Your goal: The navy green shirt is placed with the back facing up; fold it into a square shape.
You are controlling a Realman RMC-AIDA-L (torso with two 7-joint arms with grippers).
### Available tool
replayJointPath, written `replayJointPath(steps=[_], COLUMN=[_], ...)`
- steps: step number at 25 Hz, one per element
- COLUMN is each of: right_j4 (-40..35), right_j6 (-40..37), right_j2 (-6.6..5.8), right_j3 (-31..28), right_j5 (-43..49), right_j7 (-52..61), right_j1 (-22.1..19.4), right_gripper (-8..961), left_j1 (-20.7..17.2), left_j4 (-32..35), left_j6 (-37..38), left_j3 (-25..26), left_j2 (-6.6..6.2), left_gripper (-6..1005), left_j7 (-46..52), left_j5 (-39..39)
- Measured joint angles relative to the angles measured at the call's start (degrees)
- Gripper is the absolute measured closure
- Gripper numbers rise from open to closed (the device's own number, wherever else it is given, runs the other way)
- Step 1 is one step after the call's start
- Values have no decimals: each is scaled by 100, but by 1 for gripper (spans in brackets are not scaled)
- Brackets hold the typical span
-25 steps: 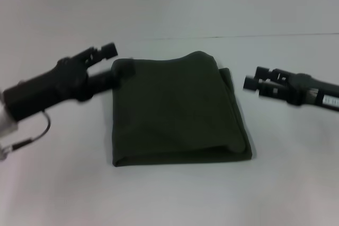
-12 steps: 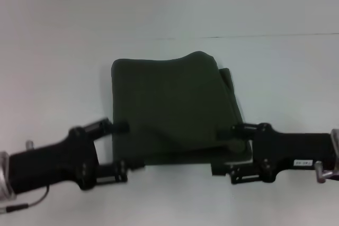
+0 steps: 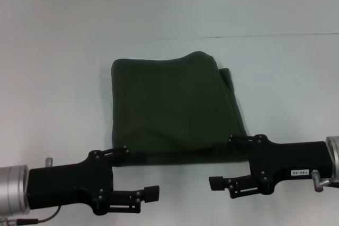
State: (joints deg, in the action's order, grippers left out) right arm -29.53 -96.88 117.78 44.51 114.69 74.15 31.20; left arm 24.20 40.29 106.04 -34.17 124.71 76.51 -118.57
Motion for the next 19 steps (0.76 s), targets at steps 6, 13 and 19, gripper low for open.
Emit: replayJointPath(steps=[6, 13, 19], right_j4=[5, 9, 9], right_j6=[42, 47, 47], right_j2=[14, 17, 17], right_j3=[41, 46, 50], right_j5=[61, 64, 63], right_j7=[1, 5, 5], right_j1=[37, 62, 75], right_gripper=[37, 37, 37], left_j1=[74, 109, 118], left_j4=[-98, -148, -147], left_j6=[-138, -167, -167], left_j3=[-48, -48, -36], left_j2=[-14, -26, -26], left_gripper=[93, 93, 94], left_j7=[112, 118, 118], left_j5=[-180, -196, -200])
